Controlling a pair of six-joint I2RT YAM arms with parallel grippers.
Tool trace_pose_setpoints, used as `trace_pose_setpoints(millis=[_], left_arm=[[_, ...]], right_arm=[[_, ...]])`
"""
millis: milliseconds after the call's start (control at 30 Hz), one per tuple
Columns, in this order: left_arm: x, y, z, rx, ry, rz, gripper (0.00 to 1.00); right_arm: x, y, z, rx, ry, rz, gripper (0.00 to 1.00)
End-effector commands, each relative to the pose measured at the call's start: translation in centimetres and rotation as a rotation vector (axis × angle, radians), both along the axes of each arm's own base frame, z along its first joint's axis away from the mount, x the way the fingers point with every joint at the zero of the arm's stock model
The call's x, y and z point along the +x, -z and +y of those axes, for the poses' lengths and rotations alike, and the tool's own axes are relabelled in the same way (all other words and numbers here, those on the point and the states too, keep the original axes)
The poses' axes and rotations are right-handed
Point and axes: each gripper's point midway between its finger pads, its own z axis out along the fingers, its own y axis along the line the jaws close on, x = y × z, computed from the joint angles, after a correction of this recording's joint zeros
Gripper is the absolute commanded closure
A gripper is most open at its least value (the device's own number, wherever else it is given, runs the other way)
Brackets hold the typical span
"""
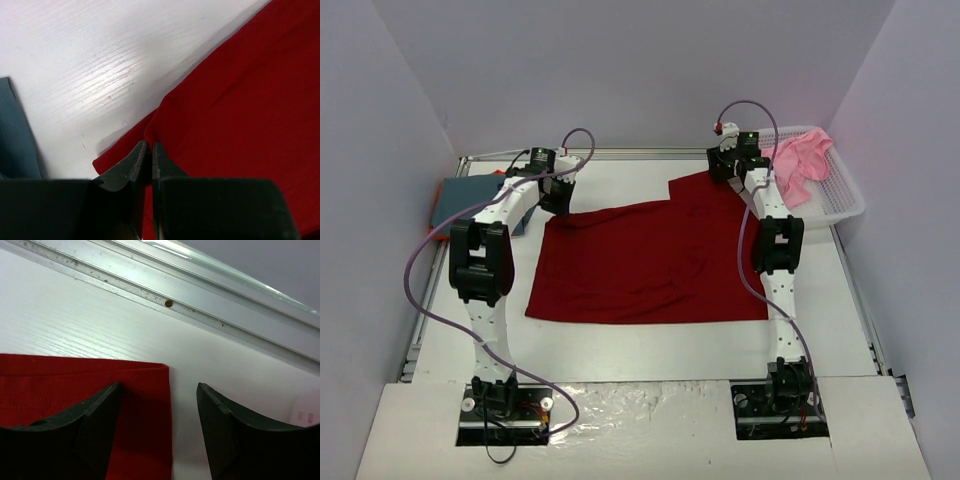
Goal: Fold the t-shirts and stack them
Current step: Grap the side of the flattened tshirt furthest away from the robot with both arms
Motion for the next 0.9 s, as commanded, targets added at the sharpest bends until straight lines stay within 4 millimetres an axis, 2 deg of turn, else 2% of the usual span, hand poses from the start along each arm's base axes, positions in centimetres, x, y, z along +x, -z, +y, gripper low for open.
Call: trace_pose_setpoints(millis=[0,167,400,467,500,567,733,867], left_arm=[[0.3,-1.4,-0.4,0.02,0.026,-0.029,0.97],[0.4,-1.5,-0.5,0.027,0.032,-0.026,0.98],[0.3,-1.3,-0.6,0.035,0.039,-0.021,0.98],[0.3,-1.1,-0.6,0.035,0.038,-0.016,0.98],[0.2,-1.0,-0.7,0.033,0.042,-0.011,0.98],[0.2,-0.7,-0.8,0.033,0.044,-0.005,0.98],[0.0,0.1,-1.3,0.023,0.051,0.021,0.97],[0.0,0.3,-1.8,-0.003,0.049,0.023,0.98]], right_arm=[[-3.2,4.5,-0.4,0.083,-0.006,0.176,0.43],[-3.8,5.1,0.2,0.121,-0.038,0.203,0.44],[-4.5,6.1,1.2,0.16,-0.079,0.233,0.55],[-4.6,6.0,1.3,0.161,-0.086,0.236,0.65],[-4.6,6.0,1.2,0.16,-0.085,0.236,0.82],[-4.6,6.0,1.1,0.155,-0.075,0.236,0.98],[-4.1,5.5,1.1,0.127,-0.066,0.213,1.0],[-3.6,3.9,2.6,0.085,-0.104,0.171,1.0]])
